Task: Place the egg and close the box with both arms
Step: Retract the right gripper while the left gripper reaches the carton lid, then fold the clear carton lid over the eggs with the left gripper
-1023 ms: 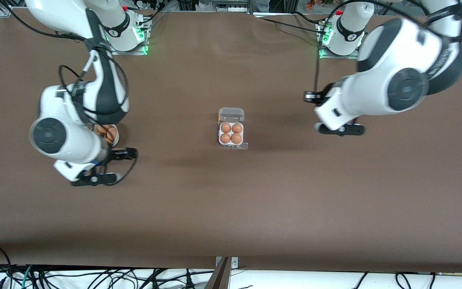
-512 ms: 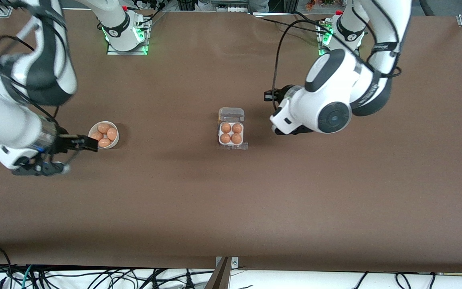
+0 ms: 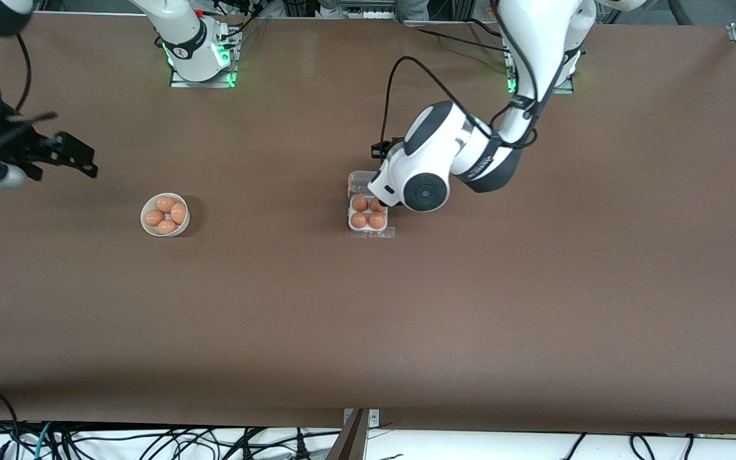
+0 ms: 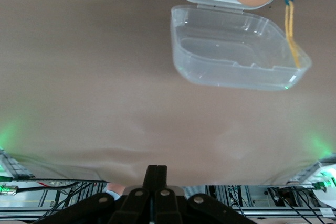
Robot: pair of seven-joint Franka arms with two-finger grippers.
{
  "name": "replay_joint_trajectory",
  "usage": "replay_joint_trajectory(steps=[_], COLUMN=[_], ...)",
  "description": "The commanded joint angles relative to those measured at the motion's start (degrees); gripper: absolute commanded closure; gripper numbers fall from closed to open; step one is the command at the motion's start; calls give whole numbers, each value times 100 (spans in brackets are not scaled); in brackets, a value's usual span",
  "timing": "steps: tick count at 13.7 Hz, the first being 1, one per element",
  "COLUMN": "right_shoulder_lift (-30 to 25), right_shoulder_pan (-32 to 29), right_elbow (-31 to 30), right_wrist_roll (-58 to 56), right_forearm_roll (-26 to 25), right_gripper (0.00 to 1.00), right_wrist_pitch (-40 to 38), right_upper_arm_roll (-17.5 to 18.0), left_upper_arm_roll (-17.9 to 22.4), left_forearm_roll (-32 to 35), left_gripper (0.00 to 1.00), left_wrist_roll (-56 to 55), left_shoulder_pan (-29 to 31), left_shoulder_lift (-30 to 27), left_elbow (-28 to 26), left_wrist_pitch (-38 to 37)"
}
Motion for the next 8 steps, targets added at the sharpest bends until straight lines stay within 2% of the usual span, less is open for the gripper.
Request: replay_joint_trajectory(steps=[1,8], right_shoulder_lift=[-340,-120], right_shoulder_pan=[-233,-198], right_elbow=[-285,-223], right_wrist_roll=[363,258], right_forearm_roll=[-35,-44], right_gripper=[0,0], right_wrist_pitch=[-264,-134], right_upper_arm_roll=[221,160], left_upper_arm_roll=[88,88], left_forearm_roll=[-153,-198], left_gripper=[100,100], left_wrist_roll=[-105,-263], left_shoulder_pan=[-183,-368], left_shoulder_lift=[157,412], left_elbow=[133,133], left_wrist_pitch=[91,776])
